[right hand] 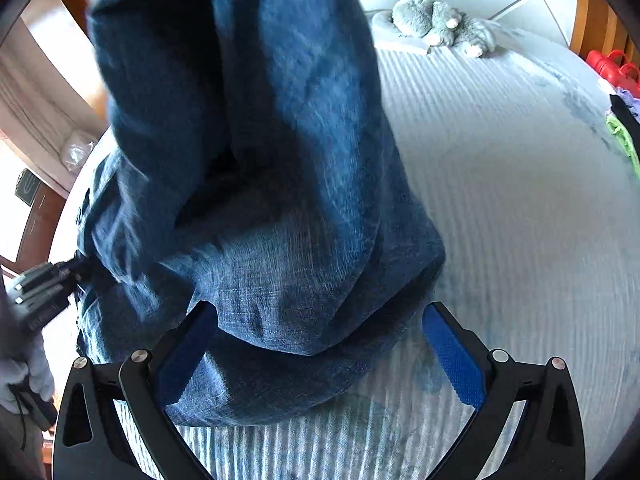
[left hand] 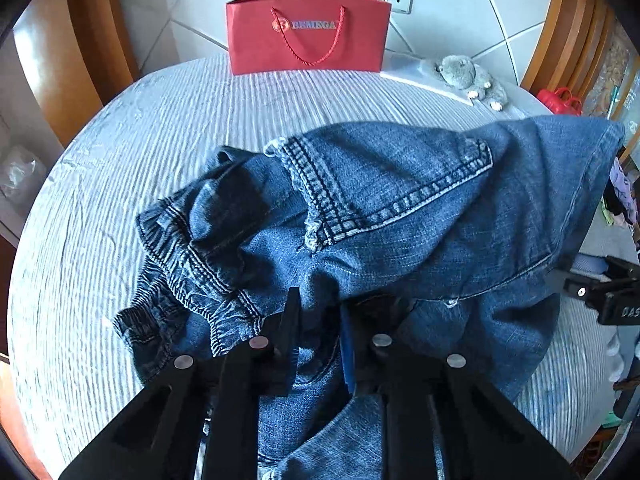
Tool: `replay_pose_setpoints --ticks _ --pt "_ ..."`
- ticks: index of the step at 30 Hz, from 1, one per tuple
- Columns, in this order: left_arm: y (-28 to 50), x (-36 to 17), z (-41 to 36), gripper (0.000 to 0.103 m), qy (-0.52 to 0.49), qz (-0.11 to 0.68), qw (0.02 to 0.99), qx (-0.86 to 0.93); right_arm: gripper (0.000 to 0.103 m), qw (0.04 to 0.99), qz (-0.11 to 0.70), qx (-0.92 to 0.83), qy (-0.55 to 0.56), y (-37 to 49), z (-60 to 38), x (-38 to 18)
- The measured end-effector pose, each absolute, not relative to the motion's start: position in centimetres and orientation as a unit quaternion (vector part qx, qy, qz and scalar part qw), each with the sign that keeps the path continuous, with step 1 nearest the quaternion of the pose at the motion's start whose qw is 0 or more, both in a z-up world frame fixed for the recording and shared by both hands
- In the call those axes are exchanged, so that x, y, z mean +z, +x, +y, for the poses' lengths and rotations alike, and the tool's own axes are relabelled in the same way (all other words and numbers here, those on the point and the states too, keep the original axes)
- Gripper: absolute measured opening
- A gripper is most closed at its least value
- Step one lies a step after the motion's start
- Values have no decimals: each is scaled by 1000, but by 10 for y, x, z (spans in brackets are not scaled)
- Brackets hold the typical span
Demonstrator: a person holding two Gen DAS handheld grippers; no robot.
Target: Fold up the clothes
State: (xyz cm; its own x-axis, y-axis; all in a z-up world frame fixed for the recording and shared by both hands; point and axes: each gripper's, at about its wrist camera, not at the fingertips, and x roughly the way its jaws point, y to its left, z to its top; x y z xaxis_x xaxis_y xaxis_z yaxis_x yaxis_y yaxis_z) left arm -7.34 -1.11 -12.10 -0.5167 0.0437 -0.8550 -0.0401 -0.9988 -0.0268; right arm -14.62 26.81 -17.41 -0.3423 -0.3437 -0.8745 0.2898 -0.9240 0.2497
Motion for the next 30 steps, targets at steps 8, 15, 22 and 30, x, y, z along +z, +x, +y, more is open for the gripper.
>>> replay_pose_setpoints --ticks 8,15,22,30 --pt "-70 -41 -64 14 -417 5 -30 908 10 201 -3 -835 513 -143 244 -154" --pt "-53 23 -120 13 -366 -11 -49 929 4 152 33 -905 396 -126 267 -51" --pt "-57 34 -116 40 -371 5 20 928 5 87 34 -945 312 -108 304 34" --pt "-65 -47 -123 54 -470 -17 53 881 6 3 5 -901 434 -112 351 -37"
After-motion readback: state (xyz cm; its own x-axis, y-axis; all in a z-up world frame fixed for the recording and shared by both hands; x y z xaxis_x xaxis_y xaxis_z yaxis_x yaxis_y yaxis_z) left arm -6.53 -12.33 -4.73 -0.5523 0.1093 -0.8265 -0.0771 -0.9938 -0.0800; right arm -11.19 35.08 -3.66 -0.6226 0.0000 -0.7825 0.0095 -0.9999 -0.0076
